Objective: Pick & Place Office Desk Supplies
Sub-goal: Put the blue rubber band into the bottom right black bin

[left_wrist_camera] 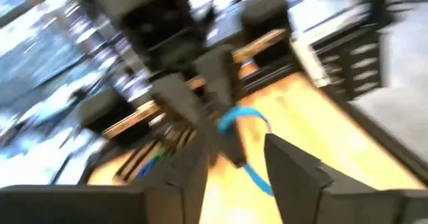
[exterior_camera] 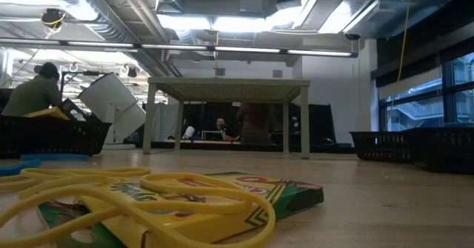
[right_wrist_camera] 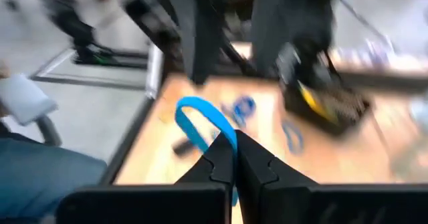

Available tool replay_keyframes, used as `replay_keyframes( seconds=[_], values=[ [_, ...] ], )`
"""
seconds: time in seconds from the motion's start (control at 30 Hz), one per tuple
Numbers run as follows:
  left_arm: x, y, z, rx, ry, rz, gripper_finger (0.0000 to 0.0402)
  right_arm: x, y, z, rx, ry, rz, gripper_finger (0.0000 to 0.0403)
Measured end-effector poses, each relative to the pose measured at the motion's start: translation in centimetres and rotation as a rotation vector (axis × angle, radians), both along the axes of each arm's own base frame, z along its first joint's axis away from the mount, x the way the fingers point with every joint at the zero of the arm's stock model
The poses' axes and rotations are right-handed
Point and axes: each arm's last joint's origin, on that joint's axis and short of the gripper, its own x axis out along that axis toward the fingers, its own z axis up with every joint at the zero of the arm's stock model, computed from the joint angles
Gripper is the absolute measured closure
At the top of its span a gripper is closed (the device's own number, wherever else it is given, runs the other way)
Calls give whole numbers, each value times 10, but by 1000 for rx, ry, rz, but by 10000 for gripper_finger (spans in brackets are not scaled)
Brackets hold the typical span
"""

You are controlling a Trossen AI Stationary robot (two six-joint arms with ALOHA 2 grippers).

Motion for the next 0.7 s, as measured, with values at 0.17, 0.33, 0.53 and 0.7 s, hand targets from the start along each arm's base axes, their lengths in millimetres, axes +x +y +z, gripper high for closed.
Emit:
replay_keyframes(
  seconds=[0.17,0.33,0.53,0.7],
  values=[
    [-7,4,-10,-3,47,255,222,-16,-11,-12,99,241,-159,400],
    [-16,8,-25,-47,145,358,217,-40,-23,-25,211,506,-371,400],
    [-28,15,-42,-163,296,431,217,-69,-36,-42,266,831,-642,400],
    [-36,20,-55,-174,364,488,217,-88,-44,-45,232,977,-828,399]
  ],
)
